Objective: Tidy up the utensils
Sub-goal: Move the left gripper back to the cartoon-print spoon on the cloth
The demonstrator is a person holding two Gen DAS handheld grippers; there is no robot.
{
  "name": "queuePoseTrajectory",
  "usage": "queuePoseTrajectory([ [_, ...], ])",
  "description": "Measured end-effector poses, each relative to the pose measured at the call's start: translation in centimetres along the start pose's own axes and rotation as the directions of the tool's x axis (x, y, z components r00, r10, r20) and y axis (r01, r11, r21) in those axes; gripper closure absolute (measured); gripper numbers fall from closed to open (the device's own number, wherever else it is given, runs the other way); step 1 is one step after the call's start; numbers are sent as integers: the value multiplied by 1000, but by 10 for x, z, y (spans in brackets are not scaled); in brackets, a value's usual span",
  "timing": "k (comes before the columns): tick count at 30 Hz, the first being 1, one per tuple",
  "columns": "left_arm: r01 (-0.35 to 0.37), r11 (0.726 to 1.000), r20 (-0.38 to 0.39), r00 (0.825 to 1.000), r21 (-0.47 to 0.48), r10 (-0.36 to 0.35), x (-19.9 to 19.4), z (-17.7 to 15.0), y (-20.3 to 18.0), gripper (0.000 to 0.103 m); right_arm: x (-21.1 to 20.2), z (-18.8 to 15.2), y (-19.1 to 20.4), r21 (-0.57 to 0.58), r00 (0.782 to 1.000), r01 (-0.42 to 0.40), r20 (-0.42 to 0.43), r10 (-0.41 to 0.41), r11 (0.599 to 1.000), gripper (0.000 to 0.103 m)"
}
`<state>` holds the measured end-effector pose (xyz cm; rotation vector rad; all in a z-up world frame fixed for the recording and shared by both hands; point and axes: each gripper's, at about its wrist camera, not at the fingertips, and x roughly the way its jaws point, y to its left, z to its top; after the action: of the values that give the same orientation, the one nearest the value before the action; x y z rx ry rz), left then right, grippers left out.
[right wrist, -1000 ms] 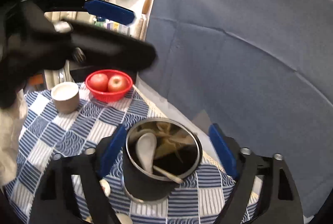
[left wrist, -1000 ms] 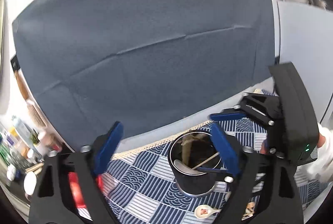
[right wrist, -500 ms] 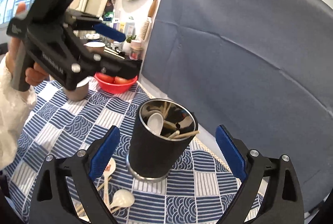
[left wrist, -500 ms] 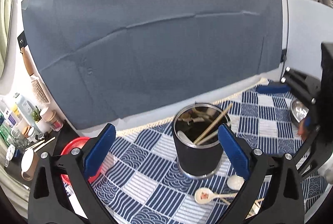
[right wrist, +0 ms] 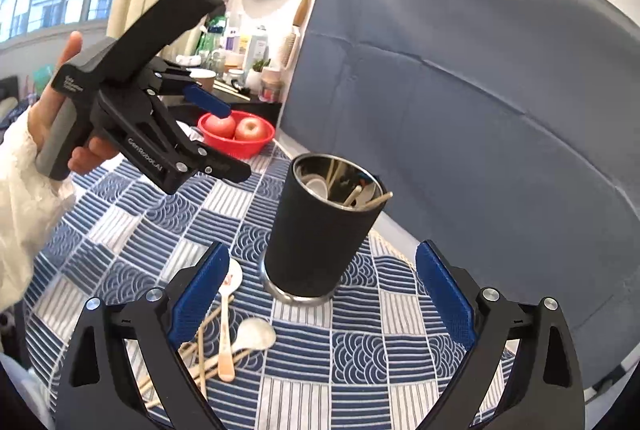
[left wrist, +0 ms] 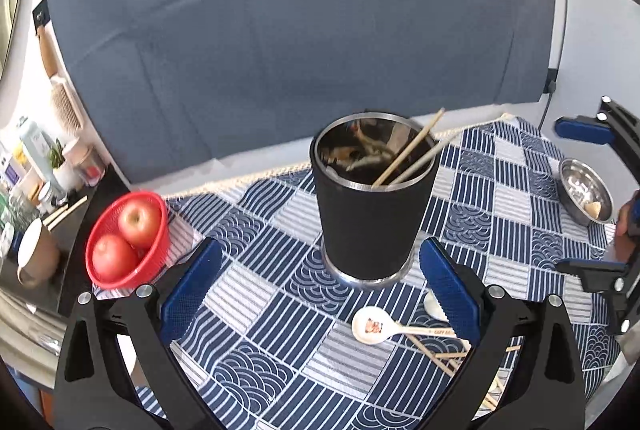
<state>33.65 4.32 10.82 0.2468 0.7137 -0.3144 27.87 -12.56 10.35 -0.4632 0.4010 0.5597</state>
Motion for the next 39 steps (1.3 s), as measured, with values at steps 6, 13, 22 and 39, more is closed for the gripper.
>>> queuePoseTrajectory([
  [6,22,999,-29,999,-41,-24,12,-24,5,6,5,-17,9,10,999,-34,-41,34,999,13],
  [13,50,995,-99,993,-91,-59,40,-51,16,6,33,-40,17,32,989,-71,-128,74,997,13],
  [22,124,982,-145,979,-143,-144,69,-75,22,6,64,-62,38,36,972,-123,-197,128,992,13],
  [39,268,954,-193,937,-135,-290,102,-91,7,48,97,-88,46,57,949,-182,-252,191,982,14],
])
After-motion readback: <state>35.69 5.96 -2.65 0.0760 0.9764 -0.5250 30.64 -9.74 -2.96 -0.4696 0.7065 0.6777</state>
